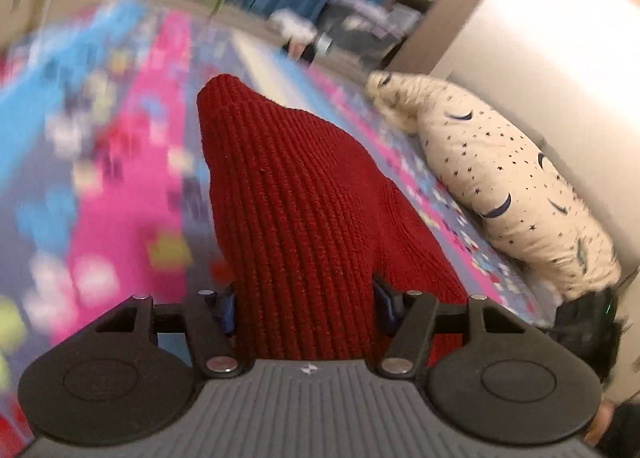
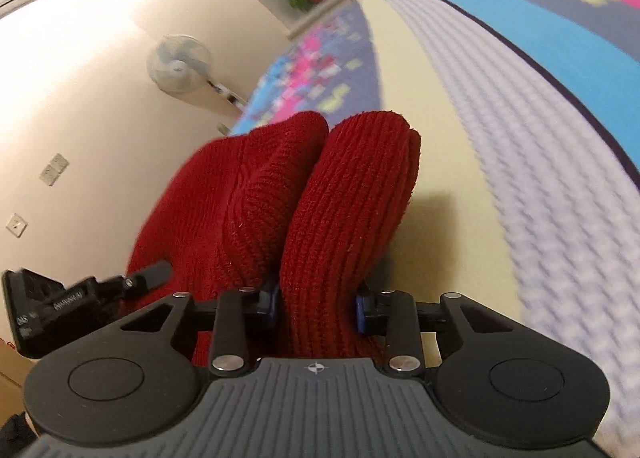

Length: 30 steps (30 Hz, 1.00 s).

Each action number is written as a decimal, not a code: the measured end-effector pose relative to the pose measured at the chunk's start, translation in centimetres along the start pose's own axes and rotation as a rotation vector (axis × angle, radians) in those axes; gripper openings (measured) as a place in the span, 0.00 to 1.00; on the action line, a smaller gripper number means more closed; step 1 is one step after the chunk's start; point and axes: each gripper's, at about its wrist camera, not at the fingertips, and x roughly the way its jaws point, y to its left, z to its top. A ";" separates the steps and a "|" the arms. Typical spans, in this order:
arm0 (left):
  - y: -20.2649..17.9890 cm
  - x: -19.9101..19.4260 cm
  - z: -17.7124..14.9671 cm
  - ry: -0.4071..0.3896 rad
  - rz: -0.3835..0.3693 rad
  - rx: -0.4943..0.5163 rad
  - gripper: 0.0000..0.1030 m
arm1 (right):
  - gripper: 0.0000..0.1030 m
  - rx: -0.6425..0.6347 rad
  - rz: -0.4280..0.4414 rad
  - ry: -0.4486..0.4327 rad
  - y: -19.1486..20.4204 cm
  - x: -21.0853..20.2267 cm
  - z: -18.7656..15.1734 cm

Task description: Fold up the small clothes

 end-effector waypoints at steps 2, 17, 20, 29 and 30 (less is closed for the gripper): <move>0.2 -1.1 1.6 -0.064 0.011 0.044 0.66 | 0.33 -0.043 0.025 -0.042 1.6 1.3 1.6; 4.7 -3.9 3.6 -0.118 0.305 0.083 0.77 | 0.41 -0.077 -0.241 0.022 1.5 6.6 4.6; 2.9 -4.3 2.6 -0.025 0.215 0.163 0.72 | 0.49 -0.124 -0.129 -0.005 3.2 4.7 3.5; -3.4 -2.9 -3.6 0.182 0.327 0.495 0.43 | 0.14 -0.167 -0.114 0.204 3.4 7.1 0.0; -2.7 -2.0 -4.7 0.240 0.332 0.477 0.43 | 0.14 -0.185 -0.130 0.209 3.8 7.2 -0.3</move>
